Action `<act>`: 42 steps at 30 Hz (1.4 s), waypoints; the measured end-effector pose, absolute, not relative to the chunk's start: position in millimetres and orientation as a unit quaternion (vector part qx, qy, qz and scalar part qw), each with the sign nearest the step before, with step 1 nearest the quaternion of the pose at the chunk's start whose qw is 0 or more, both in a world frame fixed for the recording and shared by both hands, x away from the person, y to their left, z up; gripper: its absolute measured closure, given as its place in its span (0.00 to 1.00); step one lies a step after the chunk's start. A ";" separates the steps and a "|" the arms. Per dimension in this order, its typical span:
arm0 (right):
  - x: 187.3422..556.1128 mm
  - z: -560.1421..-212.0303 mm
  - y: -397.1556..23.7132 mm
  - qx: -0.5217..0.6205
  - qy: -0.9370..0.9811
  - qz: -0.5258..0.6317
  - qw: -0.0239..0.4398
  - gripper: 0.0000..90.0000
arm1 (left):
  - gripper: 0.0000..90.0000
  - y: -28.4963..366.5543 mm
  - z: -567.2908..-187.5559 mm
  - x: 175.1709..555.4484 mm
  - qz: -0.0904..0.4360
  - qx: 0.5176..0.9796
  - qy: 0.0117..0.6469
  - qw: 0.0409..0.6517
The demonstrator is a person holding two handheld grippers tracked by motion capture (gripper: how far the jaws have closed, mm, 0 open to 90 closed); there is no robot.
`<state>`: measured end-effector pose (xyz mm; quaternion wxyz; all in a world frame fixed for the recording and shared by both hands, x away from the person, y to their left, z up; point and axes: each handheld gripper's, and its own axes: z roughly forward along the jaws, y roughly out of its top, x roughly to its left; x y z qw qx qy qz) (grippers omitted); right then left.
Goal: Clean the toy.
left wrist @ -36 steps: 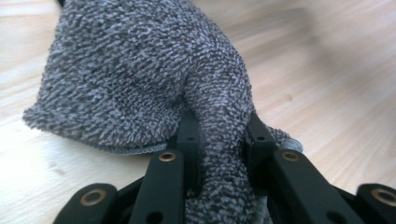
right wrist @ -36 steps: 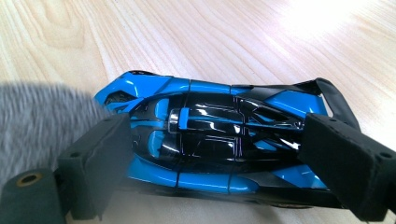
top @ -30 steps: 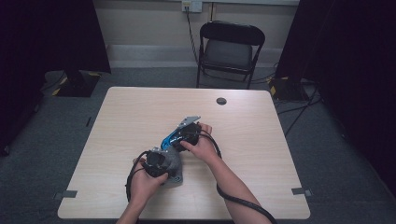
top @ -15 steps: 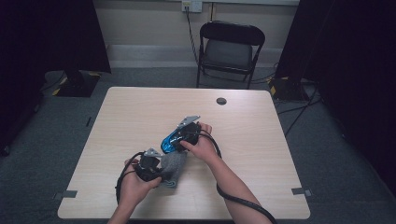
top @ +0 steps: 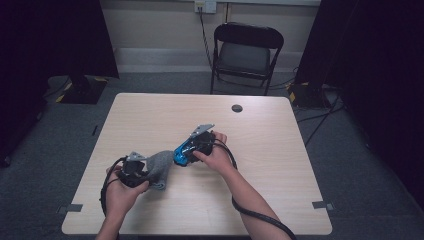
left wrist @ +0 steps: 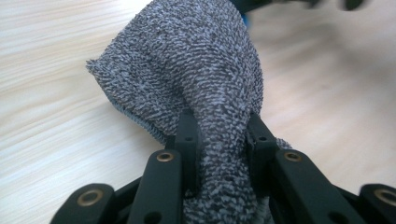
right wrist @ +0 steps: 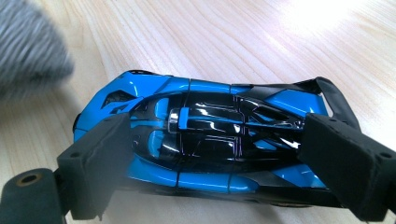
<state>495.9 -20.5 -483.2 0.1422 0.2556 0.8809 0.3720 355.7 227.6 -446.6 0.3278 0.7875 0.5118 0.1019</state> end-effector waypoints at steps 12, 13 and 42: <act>495.8 -483.3 -20.5 0.256 0.880 0.373 0.142 0.10 | 0.79 219.9 -463.9 390.8 0.126 0.790 0.544 0.252; 495.7 -483.4 -20.5 0.256 0.880 0.373 0.142 0.10 | 0.79 215.8 -463.9 392.9 0.126 0.795 0.540 0.246; 495.9 -482.8 -19.9 0.257 0.881 0.369 0.143 0.10 | 0.80 173.4 -465.0 370.1 0.011 0.823 0.497 0.275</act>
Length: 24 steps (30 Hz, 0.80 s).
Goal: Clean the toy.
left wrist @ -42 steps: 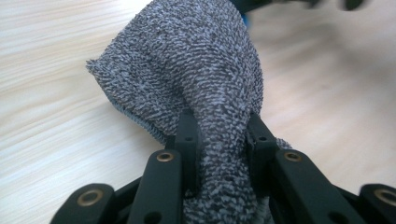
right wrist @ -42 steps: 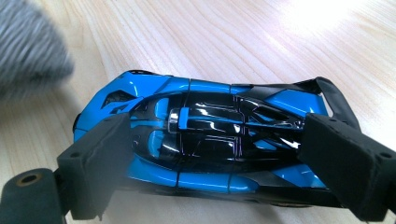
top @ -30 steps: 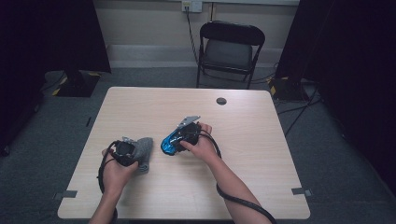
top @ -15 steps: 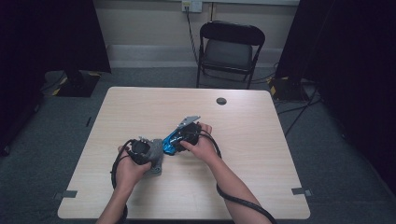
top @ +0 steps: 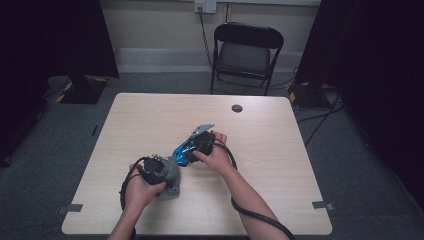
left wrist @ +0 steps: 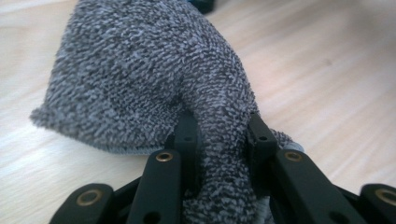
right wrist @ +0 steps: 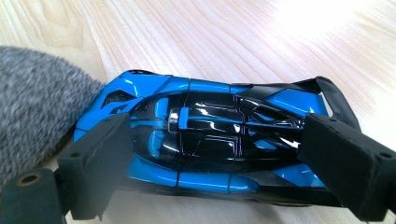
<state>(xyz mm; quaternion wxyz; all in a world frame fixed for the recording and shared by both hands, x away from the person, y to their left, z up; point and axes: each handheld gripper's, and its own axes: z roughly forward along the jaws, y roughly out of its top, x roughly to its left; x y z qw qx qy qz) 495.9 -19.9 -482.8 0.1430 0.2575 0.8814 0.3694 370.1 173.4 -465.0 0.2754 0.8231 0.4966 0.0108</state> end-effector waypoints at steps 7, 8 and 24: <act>496.0 -482.6 -19.8 0.257 0.882 0.368 0.143 0.10 | 0.80 163.7 -464.5 367.5 -0.003 0.831 0.483 0.276; 496.0 -482.7 -19.8 0.257 0.882 0.369 0.143 0.10 | 0.80 162.3 -464.6 367.4 -0.004 0.833 0.479 0.276; 496.3 -482.1 -19.7 0.257 0.883 0.366 0.141 0.10 | 0.80 135.0 -466.1 366.9 -0.018 0.848 0.443 0.291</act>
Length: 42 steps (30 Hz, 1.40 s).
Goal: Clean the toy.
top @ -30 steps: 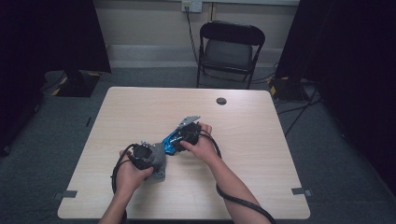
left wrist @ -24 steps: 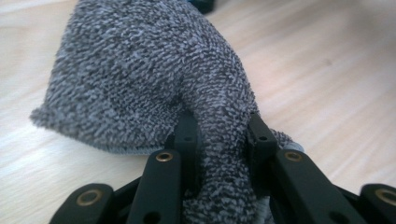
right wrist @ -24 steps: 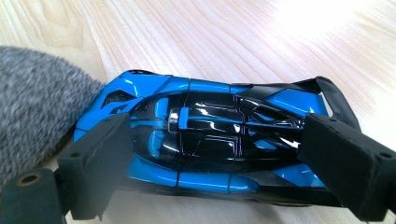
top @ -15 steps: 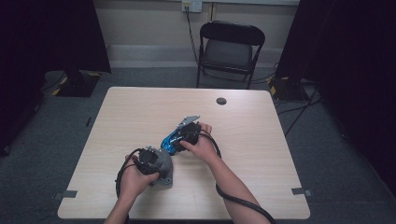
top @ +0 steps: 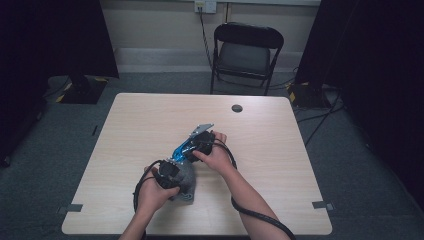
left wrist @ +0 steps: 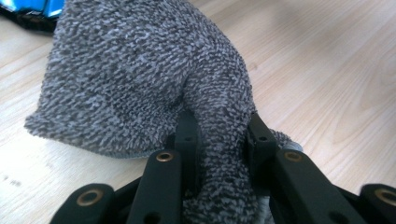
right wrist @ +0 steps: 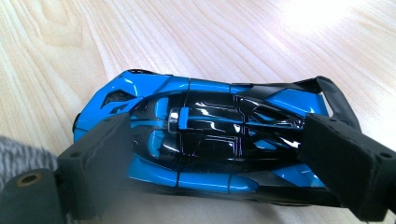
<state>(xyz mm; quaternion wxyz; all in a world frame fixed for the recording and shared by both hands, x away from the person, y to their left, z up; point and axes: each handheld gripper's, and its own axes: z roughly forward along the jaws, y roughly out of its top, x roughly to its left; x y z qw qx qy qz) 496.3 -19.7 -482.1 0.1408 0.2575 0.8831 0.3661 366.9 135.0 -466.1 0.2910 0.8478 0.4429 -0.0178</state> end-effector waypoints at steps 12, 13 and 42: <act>496.3 -482.1 -19.7 0.257 0.883 0.366 0.141 0.10 | 0.80 131.0 -455.2 363.9 -0.010 0.858 0.409 0.310; 496.2 -482.1 -19.6 0.258 0.883 0.366 0.140 0.10 | 0.80 132.9 -453.3 363.8 -0.007 0.859 0.406 0.312; 496.6 -481.7 -19.0 0.259 0.883 0.365 0.140 0.10 | 0.80 238.1 -435.4 368.1 0.097 0.773 0.505 0.371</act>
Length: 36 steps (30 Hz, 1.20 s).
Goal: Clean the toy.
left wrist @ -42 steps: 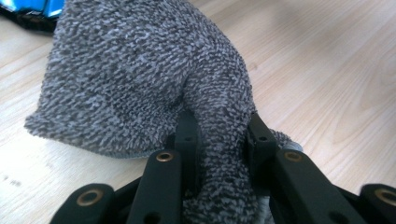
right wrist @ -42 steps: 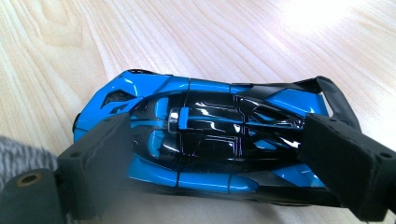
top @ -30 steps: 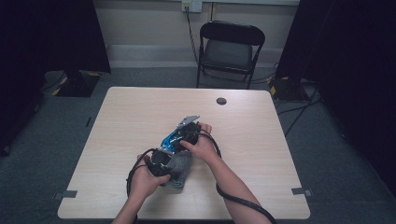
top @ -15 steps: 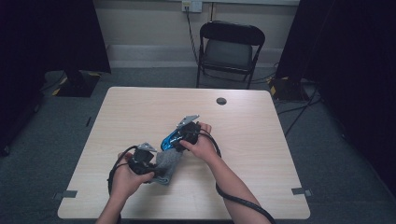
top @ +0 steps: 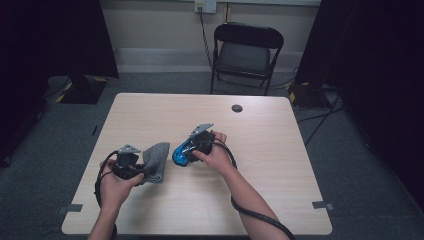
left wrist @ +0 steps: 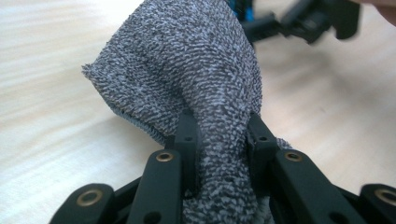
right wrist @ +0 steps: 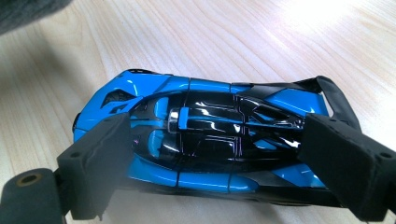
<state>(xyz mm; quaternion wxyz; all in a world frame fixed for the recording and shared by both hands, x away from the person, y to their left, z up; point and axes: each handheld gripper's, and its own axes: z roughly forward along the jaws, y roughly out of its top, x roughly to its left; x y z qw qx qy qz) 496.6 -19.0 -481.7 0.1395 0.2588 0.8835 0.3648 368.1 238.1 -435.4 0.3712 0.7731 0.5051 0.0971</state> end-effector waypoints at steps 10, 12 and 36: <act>496.8 -481.6 -19.0 0.258 0.884 0.364 0.140 0.10 | 0.80 235.8 -457.9 388.6 0.137 0.756 0.552 0.323; 496.7 -481.5 -19.0 0.258 0.884 0.363 0.139 0.10 | 0.80 231.0 -462.1 393.8 0.136 0.763 0.554 0.304; 496.7 -481.5 -19.0 0.258 0.885 0.363 0.139 0.10 | 0.80 183.7 -466.3 393.1 0.072 0.806 0.520 0.273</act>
